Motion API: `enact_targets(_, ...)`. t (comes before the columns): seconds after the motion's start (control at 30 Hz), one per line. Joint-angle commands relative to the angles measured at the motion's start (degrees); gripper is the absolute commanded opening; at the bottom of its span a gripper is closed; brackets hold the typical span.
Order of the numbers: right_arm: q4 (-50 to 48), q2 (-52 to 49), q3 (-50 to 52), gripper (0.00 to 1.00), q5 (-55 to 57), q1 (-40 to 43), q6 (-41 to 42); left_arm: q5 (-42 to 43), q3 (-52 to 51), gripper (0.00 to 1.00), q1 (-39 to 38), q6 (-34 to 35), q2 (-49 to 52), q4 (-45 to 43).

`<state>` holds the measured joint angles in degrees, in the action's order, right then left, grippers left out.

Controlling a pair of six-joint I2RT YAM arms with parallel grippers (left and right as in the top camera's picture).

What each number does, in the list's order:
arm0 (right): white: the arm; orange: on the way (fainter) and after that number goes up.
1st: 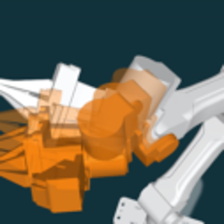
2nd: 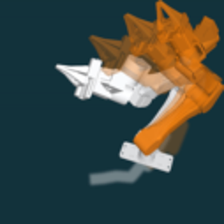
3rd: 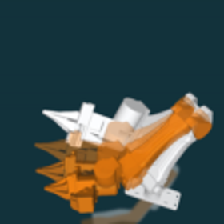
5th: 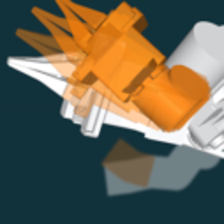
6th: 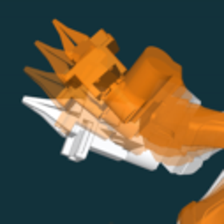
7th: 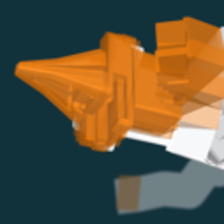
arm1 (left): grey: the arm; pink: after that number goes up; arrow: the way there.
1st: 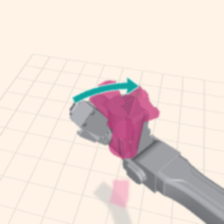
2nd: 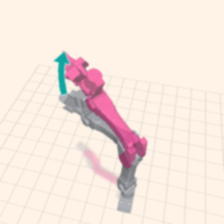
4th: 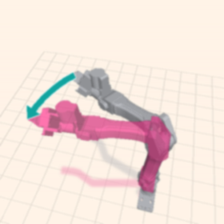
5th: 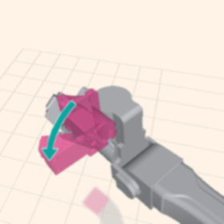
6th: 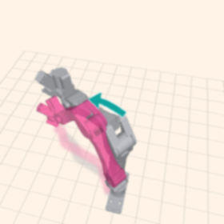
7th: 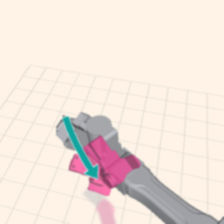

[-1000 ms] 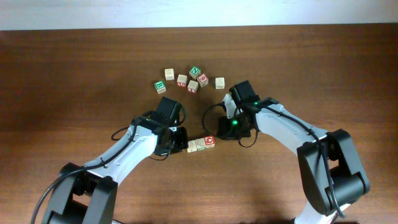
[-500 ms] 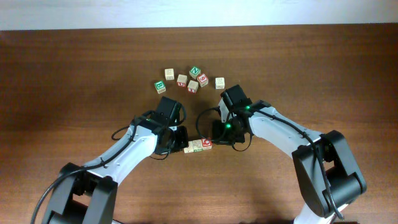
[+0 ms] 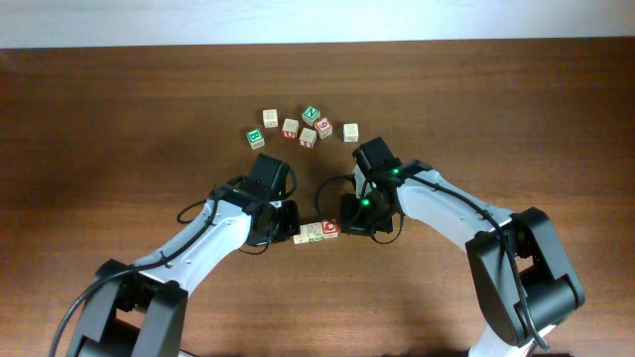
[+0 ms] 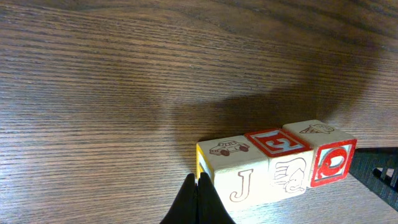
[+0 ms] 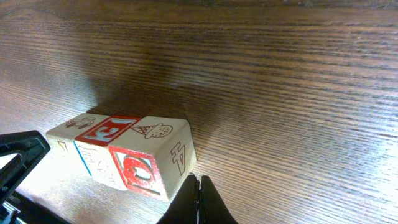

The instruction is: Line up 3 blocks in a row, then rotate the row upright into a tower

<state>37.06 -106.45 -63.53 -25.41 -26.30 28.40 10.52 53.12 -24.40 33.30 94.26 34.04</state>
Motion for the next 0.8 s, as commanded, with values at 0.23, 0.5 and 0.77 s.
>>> enact_targets(0.23, -1.4, -0.8, 0.1, 0.04, 0.1, 0.7, -7.1, -0.4, -0.5, 0.0, -1.4, 0.6, 1.6, -0.2)
enact_targets(0.5, 0.5, -0.8, 0.1, 0.04, -2.4, 0.0, -6.9, -0.3, -0.5, 0.0, -1.2, -0.1, 1.6, -2.2)
enact_targets(0.77, 3.2, -0.8, 0.1, 0.04, -2.4, -0.1, -2.7, 0.6, 0.5, 0.0, -1.0, -4.7, 1.6, -1.7)
